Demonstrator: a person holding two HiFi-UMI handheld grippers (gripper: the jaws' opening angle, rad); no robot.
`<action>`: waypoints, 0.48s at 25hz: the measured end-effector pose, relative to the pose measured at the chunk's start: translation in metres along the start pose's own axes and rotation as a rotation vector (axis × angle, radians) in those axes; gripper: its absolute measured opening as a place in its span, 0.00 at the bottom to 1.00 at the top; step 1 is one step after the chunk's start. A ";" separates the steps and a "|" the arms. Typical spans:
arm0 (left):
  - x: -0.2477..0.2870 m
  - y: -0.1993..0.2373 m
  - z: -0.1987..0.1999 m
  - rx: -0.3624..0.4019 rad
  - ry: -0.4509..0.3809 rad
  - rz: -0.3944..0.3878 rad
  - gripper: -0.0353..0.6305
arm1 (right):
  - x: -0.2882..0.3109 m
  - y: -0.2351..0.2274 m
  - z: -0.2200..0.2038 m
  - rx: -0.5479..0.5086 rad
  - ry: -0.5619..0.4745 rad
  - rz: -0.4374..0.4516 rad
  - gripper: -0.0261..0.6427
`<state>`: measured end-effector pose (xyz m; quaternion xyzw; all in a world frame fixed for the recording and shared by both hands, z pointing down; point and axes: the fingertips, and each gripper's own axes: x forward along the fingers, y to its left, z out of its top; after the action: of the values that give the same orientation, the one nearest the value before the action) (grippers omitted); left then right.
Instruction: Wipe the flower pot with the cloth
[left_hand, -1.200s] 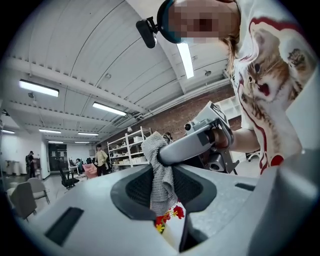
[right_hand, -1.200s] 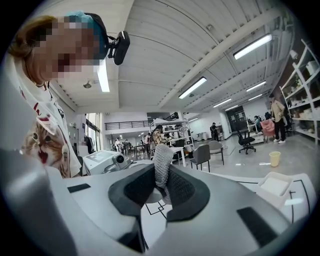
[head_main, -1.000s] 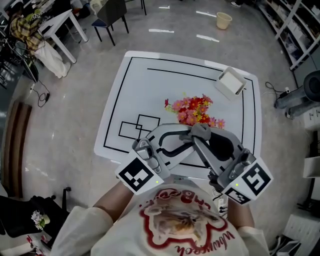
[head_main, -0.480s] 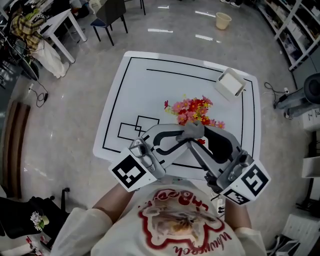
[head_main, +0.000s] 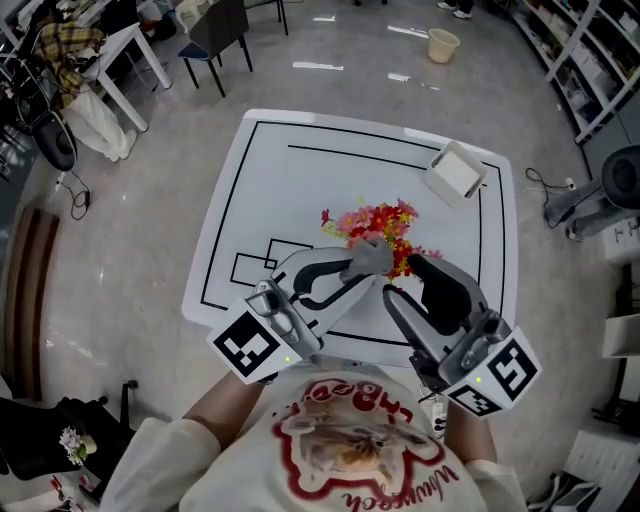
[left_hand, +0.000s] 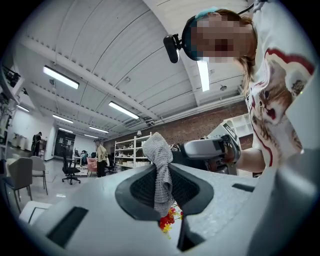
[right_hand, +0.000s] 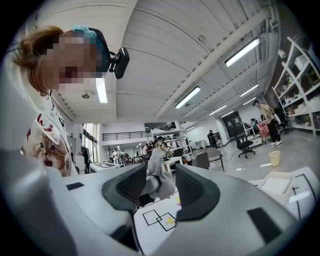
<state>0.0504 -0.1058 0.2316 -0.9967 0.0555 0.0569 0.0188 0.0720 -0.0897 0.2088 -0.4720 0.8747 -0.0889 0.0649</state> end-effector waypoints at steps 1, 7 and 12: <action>-0.001 0.002 0.001 -0.001 -0.004 0.011 0.13 | -0.004 -0.005 0.000 -0.005 -0.003 -0.019 0.29; 0.002 0.008 0.003 -0.001 -0.008 0.063 0.13 | -0.024 -0.024 0.001 -0.036 -0.007 -0.072 0.04; 0.008 0.005 0.003 0.018 -0.005 0.085 0.13 | -0.034 -0.031 -0.002 -0.095 0.020 -0.067 0.04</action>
<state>0.0571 -0.1114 0.2275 -0.9931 0.0981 0.0598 0.0253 0.1153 -0.0781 0.2181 -0.5028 0.8621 -0.0542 0.0305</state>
